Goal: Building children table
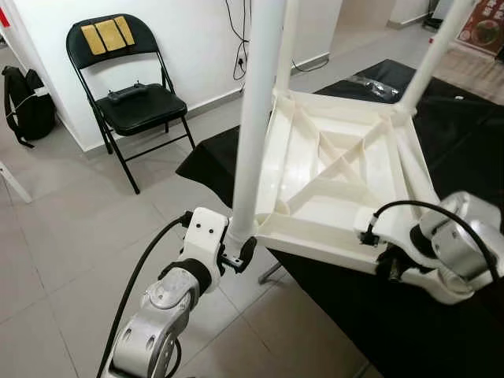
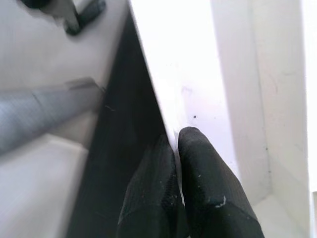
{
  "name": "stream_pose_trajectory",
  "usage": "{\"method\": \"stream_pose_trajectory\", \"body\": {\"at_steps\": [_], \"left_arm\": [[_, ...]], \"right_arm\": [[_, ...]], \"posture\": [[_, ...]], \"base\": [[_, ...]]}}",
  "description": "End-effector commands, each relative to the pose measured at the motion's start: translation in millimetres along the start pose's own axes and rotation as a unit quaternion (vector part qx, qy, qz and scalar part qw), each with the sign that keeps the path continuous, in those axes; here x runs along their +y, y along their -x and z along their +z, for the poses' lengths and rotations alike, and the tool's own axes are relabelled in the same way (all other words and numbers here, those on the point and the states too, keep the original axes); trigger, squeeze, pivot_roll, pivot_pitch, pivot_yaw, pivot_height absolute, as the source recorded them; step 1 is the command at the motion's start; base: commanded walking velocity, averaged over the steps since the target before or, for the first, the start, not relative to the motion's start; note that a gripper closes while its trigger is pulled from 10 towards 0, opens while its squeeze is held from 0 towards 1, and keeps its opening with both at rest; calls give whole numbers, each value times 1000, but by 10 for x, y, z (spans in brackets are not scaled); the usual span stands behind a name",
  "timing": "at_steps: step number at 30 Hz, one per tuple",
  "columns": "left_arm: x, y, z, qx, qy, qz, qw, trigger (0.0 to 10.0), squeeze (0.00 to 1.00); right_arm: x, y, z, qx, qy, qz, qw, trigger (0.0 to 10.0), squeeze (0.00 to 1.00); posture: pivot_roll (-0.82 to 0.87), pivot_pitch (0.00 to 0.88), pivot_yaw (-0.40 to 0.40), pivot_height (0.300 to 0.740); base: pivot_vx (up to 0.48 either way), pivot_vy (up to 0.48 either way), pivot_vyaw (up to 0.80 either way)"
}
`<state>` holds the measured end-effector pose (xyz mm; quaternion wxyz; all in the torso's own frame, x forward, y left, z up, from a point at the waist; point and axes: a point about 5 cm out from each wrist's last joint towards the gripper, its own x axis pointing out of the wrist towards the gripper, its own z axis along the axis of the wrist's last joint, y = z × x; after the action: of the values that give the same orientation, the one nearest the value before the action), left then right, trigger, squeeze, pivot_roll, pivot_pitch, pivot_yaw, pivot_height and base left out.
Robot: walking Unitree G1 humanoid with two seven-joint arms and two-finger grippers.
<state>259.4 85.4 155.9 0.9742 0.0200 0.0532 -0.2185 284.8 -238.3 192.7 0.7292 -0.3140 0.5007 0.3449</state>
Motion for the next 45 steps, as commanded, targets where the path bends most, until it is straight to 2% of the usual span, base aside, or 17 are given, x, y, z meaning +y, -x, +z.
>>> {"method": "stream_pose_trajectory", "body": {"at_steps": [1, 2, 4, 9, 15, 16, 20, 22, 30, 32, 35, 36, 39, 40, 41, 44, 45], "left_arm": [[-13, 5, -49, 10, -4, -6, 1000, 10000, 0], [-13, 5, -49, 10, -4, -6, 1000, 10000, 0], [-26, -6, -39, 9, -8, -13, 1000, 10000, 0], [-26, -15, -30, 9, -11, -18, 1000, 10000, 0], [-29, -21, -11, 7, -16, -21, 1000, 10000, 0], [-20, -20, -1, 6, -16, -20, 1000, 10000, 0], [-4, -19, 6, 5, -17, -18, 1000, 10000, 0], [4, -20, 11, 5, -18, -16, 1000, 10000, 0], [7, -30, 26, 2, -21, -15, 1000, 10000, 0], [9, -35, 33, 0, -23, -14, 1000, 10000, 0], [11, -37, 33, 0, -25, -14, 1000, 10000, 0], [12, -38, 34, -1, -25, -14, 1000, 10000, 0], [12, -38, 35, -1, -26, -13, 1000, 10000, 0], [10, -38, 35, -1, -26, -13, 1000, 10000, 0], [10, -38, 35, -1, -26, -13, 1000, 10000, 0], [9, -36, 29, -1, -28, -13, 1000, 10000, 0], [9, -36, 29, -1, -28, -13, 1000, 10000, 0]], "right_arm": [[143, -121, -114, -2, -65, 46, 997, 0, 0], [143, -121, -114, -2, -65, 46, 997, 0, 0], [238, -111, -187, -11, -112, 32, 993, 0, 0], [310, -93, -173, -24, -137, 25, 990, 0, 0], [461, -145, 50, -62, -157, 34, 985, 0, 0], [553, -181, 175, -83, -162, 44, 982, 0, 0], [628, -213, 287, -105, -165, 54, 979, 0, 0], [669, -258, 448, -138, -174, 53, 974, 0, 0], [614, -289, 679, -175, -213, 0, 961, 0, 0], [510, -249, 814, -195, -230, -62, 951, 0, 0], [483, -234, 892, -211, -228, -87, 947, 0, 0], [473, -229, 928, -220, -231, -98, 943, 3529, 0], [456, -221, 957, -230, -235, -114, 937, 3529, 0], [419, -211, 995, -242, -242, -140, 929, 10000, 0], [419, -211, 995, -242, -242, -140, 929, 10000, 0], [320, -170, 1064, -264, -276, -201, 902, 10000, 0], [320, -170, 1064, -264, -276, -201, 902, 10000, 0]], "posture": [[-117, 125, -39, 740], [-117, 125, -39, 740], [-122, 118, -28, 740], [-124, 113, -21, 740], [-114, 109, -19, 740], [-105, 108, -18, 740], [-103, 108, -18, 740], [-94, 106, -19, 740], [-86, 106, -19, 740], [-83, 107, -21, 740], [-82, 108, -22, 740], [-82, 109, -22, 740], [-82, 109, -22, 740], [-77, 109, -23, 740], [-77, 109, -23, 740], [-76, 111, -23, 740], [-76, 111, -23, 740]], "base": [[0, 0, 0], [0, 0, 0], [0, 0, 0], [0, 0, 0], [0, 0, 0], [0, 0, 0], [0, 0, 0], [0, 0, 0], [0, 0, 0], [0, 0, 0], [0, 0, 0], [0, 0, 0], [0, 0, 0], [0, 0, 0], [0, 0, 0], [0, 0, 0], [0, 0, 0]]}}
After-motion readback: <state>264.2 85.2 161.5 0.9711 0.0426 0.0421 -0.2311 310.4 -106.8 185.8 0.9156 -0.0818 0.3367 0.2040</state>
